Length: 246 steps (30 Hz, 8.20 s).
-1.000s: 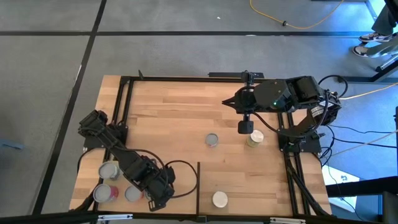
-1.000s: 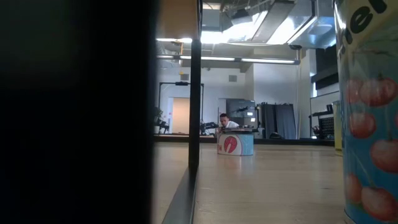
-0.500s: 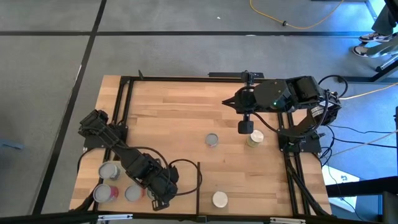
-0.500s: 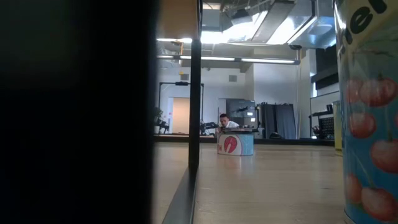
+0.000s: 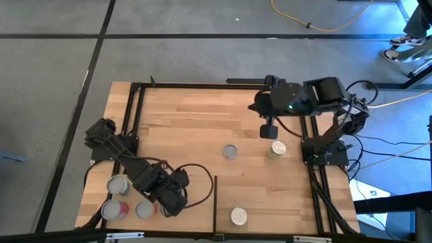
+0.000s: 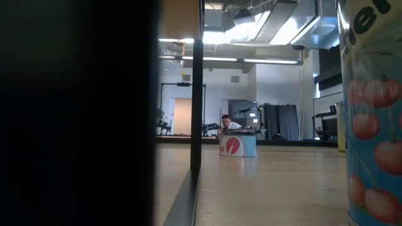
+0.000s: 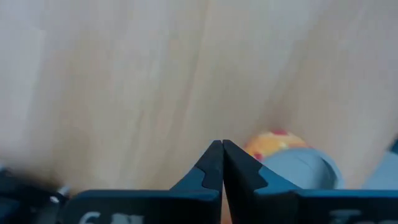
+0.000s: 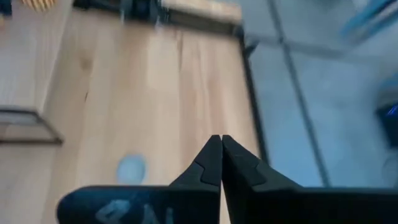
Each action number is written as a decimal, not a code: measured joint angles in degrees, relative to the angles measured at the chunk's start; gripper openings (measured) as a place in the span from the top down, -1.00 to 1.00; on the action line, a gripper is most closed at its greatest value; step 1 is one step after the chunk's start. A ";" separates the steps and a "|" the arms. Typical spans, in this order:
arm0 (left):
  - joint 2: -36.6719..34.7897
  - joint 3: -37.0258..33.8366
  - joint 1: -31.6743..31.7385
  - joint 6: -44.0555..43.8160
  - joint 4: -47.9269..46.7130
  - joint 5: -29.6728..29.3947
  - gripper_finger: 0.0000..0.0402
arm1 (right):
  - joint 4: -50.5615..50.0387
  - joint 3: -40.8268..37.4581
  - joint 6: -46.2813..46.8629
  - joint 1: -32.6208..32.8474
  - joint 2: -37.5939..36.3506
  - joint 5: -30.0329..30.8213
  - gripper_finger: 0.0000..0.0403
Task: Pick and place cans onto a shelf
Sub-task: Put the canned tuna on the shelf
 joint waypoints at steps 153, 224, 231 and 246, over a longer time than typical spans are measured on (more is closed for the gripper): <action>-23.45 -0.39 10.11 11.95 -7.30 -29.59 1.00 | 21.20 -1.06 -34.78 6.64 32.29 -41.50 0.98; 0.71 -0.44 3.80 40.80 12.36 -6.50 1.00 | 18.70 -0.02 -30.25 11.74 7.22 -11.73 0.99; 1.49 -0.42 6.06 42.33 12.98 -6.26 1.00 | 14.28 -0.02 -29.97 11.74 7.03 -11.77 0.99; 2.86 -0.44 7.56 42.19 10.88 -0.22 1.00 | 11.63 -0.02 -28.51 11.74 7.04 -11.82 0.99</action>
